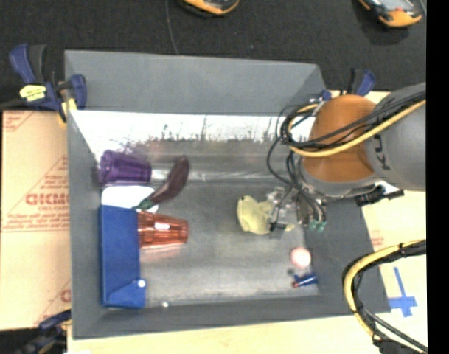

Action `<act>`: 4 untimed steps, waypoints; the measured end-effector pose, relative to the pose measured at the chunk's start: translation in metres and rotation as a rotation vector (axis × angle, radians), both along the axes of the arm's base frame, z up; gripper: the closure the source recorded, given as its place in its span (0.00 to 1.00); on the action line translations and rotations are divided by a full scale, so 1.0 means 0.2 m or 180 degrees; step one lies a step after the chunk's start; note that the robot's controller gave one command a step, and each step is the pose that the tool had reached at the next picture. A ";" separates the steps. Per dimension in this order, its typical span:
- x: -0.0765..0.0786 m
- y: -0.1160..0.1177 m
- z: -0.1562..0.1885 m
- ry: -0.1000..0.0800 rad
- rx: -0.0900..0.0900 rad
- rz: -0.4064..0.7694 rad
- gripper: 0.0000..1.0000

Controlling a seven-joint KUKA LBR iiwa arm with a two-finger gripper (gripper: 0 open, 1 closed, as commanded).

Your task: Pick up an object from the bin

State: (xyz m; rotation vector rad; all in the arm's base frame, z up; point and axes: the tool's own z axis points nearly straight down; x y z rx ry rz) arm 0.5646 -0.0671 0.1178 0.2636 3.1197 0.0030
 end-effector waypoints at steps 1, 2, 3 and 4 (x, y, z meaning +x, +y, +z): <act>0.00 0.00 0.26 0.0001 0.0001 0.0003 1.00; 0.01 0.00 0.43 -0.0013 -0.0001 0.0005 1.00; 0.01 0.00 0.56 -0.0027 -0.0003 0.0007 1.00; 0.01 -0.01 0.64 -0.0030 -0.0002 0.0007 1.00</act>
Offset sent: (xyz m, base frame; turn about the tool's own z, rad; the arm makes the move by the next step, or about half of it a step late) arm -0.0003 -0.0001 0.0505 -0.0005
